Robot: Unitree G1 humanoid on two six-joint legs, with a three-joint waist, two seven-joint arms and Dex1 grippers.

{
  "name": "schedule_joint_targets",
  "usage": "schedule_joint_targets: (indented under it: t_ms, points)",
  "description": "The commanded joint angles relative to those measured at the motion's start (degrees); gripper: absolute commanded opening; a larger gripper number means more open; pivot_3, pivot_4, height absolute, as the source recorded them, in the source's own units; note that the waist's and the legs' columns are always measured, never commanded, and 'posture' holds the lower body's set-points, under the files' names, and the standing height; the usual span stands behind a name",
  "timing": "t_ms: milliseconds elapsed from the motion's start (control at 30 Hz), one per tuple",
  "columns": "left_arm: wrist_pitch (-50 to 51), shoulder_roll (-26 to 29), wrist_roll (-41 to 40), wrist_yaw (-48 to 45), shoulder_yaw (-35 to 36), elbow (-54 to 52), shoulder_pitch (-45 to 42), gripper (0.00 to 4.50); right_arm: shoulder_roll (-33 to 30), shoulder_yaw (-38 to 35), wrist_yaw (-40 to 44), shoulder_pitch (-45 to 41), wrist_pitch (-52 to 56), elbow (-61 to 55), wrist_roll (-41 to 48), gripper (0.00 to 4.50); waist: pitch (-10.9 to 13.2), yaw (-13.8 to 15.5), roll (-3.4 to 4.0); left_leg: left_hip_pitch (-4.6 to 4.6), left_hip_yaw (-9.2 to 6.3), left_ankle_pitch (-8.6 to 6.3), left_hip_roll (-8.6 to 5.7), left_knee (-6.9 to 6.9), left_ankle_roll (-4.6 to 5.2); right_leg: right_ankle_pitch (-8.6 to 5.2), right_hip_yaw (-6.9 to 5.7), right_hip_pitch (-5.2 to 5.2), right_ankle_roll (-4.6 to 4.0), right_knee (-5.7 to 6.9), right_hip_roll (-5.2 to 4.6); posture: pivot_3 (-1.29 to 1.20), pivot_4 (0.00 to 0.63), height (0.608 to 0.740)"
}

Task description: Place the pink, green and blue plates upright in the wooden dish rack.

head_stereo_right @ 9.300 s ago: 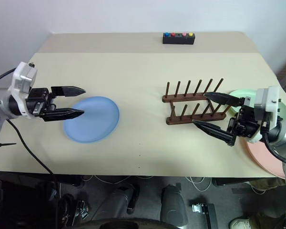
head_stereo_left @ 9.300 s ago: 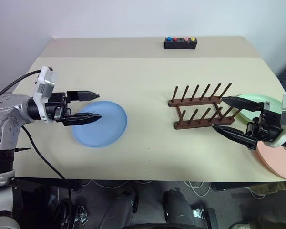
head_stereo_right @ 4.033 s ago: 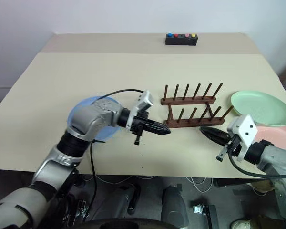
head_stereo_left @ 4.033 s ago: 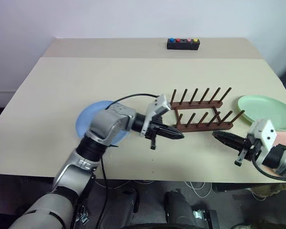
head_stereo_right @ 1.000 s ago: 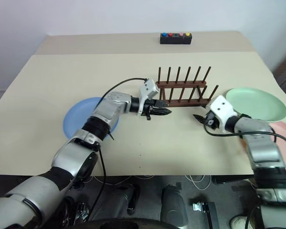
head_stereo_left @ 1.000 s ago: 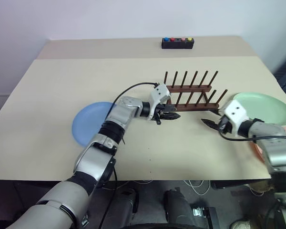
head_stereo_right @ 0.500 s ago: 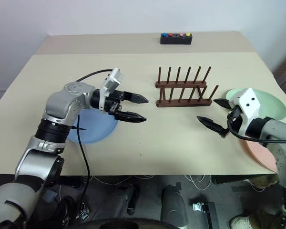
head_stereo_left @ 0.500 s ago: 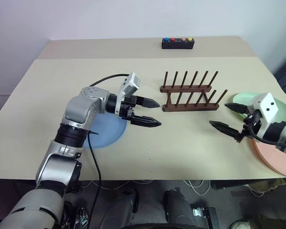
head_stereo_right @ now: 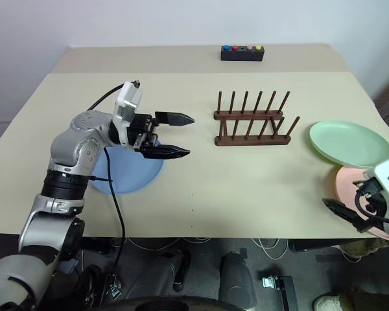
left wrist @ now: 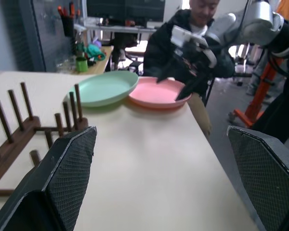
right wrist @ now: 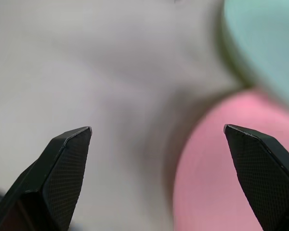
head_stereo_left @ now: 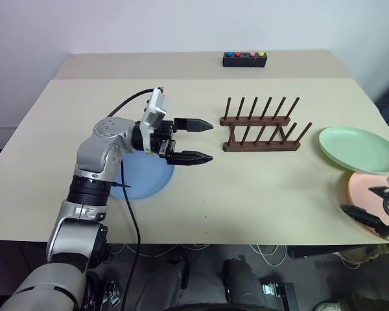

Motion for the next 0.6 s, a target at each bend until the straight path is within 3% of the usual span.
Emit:
schedule_joint_targets:
  t_ms: [33, 467, 567, 600]
  points:
    - [-1.6, -0.2, -1.1, 0.5, 0.5, -1.6, -0.6, 4.46, -0.1, 0.0, -0.9, 0.7, 0.5, -0.5, -1.5, 4.50, 0.0, 0.0, 0.02, 0.00, 0.03, 0.00, 0.00, 0.00, 0.00, 0.00, 0.02, -0.01, 0.00, 0.01, 0.00, 0.00, 0.150, 0.740]
    - [-0.7, 0.8, -1.6, 1.3, -0.1, -4.7, 1.4, 4.46, -0.2, 5.7, -3.3, -0.9, 1.1, 6.1, -4.9, 4.50, 0.0, 0.1, 0.01, 0.01, 0.04, -0.01, 0.01, -0.01, 0.01, 0.00, 0.02, 0.00, 0.00, -0.01, 0.04, 0.00, 0.150, 0.740]
    - [-0.6, 0.9, -1.7, 1.6, -0.2, -5.1, 1.5, 4.50, -0.5, 6.4, -3.3, -1.5, 1.4, 7.2, -5.1, 3.65, 0.0, 0.1, 0.00, 0.01, 0.04, -0.01, 0.01, -0.01, 0.01, 0.00, 0.02, 0.00, 0.00, -0.01, 0.04, 0.00, 0.150, 0.740]
    - [-0.7, 0.9, -1.7, 1.7, -0.2, -5.1, 1.6, 4.50, -0.5, 6.6, -3.3, -1.6, 1.5, 7.3, -5.2, 3.18, 0.0, 0.1, 0.00, 0.01, 0.04, -0.01, 0.01, -0.01, 0.01, -0.01, 0.02, 0.00, 0.00, -0.02, 0.04, 0.00, 0.150, 0.740]
